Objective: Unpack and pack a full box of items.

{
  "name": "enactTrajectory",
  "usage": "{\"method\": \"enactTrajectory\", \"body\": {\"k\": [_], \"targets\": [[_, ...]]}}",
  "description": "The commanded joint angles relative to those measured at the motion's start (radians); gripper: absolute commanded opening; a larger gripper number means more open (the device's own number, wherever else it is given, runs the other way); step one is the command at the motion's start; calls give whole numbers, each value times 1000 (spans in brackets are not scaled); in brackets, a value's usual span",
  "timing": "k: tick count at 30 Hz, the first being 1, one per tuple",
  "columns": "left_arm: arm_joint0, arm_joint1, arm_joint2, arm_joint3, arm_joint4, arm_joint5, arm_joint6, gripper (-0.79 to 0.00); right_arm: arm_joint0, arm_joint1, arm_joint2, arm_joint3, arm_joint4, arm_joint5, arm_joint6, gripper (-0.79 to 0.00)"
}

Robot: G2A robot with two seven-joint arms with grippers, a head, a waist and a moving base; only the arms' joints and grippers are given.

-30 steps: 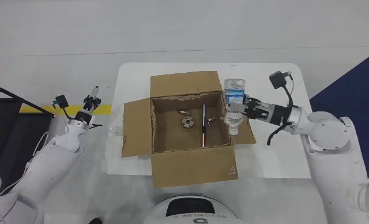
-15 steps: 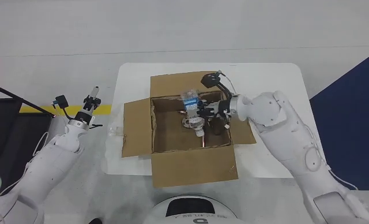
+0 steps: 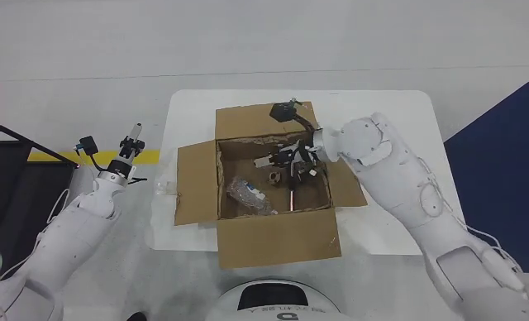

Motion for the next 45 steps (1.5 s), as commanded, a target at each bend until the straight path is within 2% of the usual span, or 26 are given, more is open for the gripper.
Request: {"method": "enactTrajectory", "body": {"k": [1, 6, 8, 11, 14, 18, 22, 24, 27, 32, 37, 45], "targets": [[0, 0, 0, 0, 0, 0, 0, 0, -49, 21, 93, -43, 43, -46, 1, 0], [0, 0, 0, 0, 0, 0, 0, 0, -210, 72, 365, -101, 192, -148, -2, 0], [0, 0, 0, 0, 0, 0, 0, 0, -262, 88, 458, -61, 234, -159, 13, 0], [0, 0, 0, 0, 0, 0, 0, 0, -305, 103, 533, 42, 309, -163, 70, 0], [0, 0, 0, 0, 0, 0, 0, 0, -293, 109, 538, 179, 414, -139, 212, 0], [0, 0, 0, 0, 0, 0, 0, 0, -244, 109, 532, 382, 507, -179, 294, 0], [0, 0, 0, 0, 0, 0, 0, 0, -198, 109, 521, 557, 497, -203, 267, 0], [0, 0, 0, 0, 0, 0, 0, 0, -174, 110, 504, 610, 439, -183, 218, 0], [0, 0, 0, 0, 0, 0, 0, 0, -153, 106, 482, 666, 439, -183, 207, 0], [0, 0, 0, 0, 0, 0, 0, 0, -115, 95, 428, 727, 428, -180, 228, 0], [0, 0, 0, 0, 0, 0, 0, 0, -90, 77, 403, 764, 574, -225, 331, 0], [0, 0, 0, 0, 0, 0, 0, 0, -177, 89, 465, 581, 858, -181, 375, 0]]}}
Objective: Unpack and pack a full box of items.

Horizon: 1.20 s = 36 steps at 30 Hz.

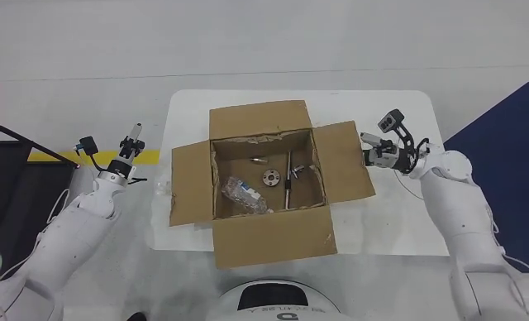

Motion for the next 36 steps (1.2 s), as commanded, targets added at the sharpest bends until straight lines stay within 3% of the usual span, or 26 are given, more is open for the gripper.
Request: {"method": "enactTrajectory", "body": {"k": [1, 8, 14, 19, 36], "targets": [[0, 0, 0, 0, 0, 0, 0, 0, -26, 6, 25, -49, 61, 5, 6, 0], [0, 0, 0, 0, 0, 0, 0, 0, -68, 27, 2, -262, 9, 6, 6, 0], [0, 0, 0, 0, 0, 0, 0, 0, -25, 23, -116, -403, -73, 6, 6, 0], [0, 0, 0, 0, 0, 0, 0, 0, 45, 11, -202, -361, -130, 7, 2, 0], [0, 0, 0, 0, 0, 0, 0, 0, 45, 11, -202, -361, -130, 7, 2, 0]]}}
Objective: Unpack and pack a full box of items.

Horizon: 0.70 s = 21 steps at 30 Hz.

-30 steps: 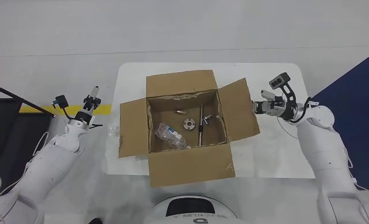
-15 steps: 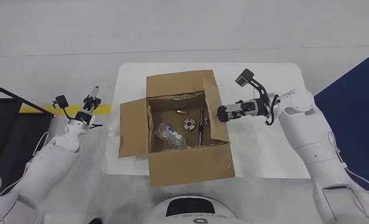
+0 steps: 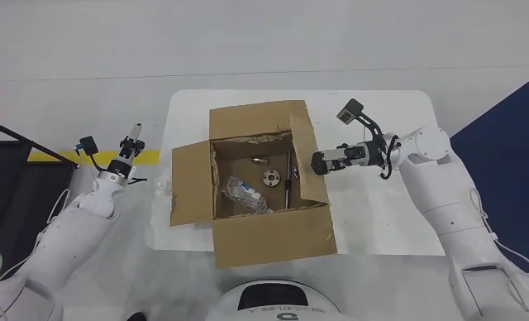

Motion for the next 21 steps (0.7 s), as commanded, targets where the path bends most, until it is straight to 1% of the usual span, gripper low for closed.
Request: {"method": "enactTrajectory", "body": {"k": [1, 10, 12, 14, 16, 19, 21], "targets": [[0, 0, 0, 0, 0, 0, 0, 0, 0, 0, 0, 0, 0, 0, 0, 0], [0, 0, 0, 0, 0, 0, 0, 0, 0, 0, 0, 0, 0, 0, 0, 0], [0, 0, 0, 0, 0, 0, 0, 0, -10, -1, -1, -44, -20, -19, -54, 0], [-1, -3, 2, 0, 45, 50, -3, 0, -20, -3, -18, -66, -28, 7, -72, 0], [2, -10, 12, -3, 91, 65, -30, 0, -7, -7, -48, -54, -87, 35, -119, 0], [7, -24, 28, 4, 138, 48, -81, 0, 22, -20, -110, -20, -126, 81, -157, 0], [10, -34, 36, 6, 162, 13, -100, 0, 47, -27, -136, 11, -165, 106, -199, 0]]}}
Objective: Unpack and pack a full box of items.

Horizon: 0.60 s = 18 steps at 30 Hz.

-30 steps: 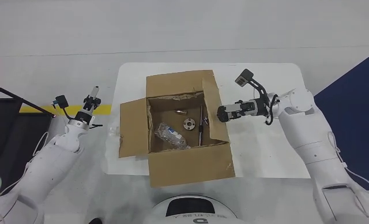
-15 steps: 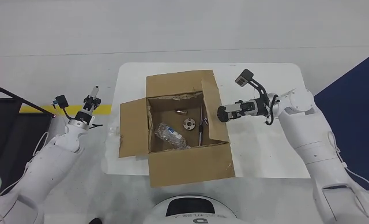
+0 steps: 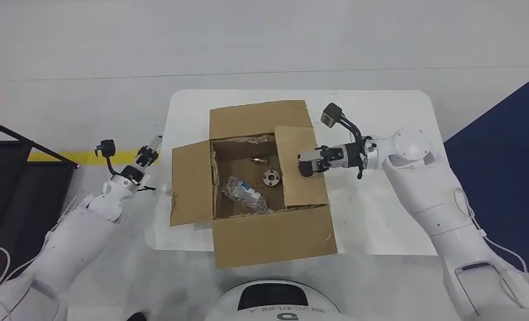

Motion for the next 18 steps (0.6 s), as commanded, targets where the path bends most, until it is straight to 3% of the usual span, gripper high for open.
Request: {"method": "enactTrajectory", "body": {"k": [1, 5, 11, 15, 18], "targets": [[5, -10, 6, -3, 10, -43, -27, 0, 20, -6, -22, 22, -14, 11, -24, 0], [1, -16, -1, 1, 13, -100, -126, 0, 39, -10, -31, 61, -9, 12, -27, 0], [7, -28, -10, -6, 144, -29, -39, 0, 36, -6, -16, 72, 0, -5, -20, 0], [42, -21, -62, 1, 45, -205, -53, 0, 30, -2, -7, 71, -1, -15, -12, 0], [57, -6, -120, 22, -16, -217, -50, 0, 31, -1, -7, 73, -4, -23, 3, 0]]}}
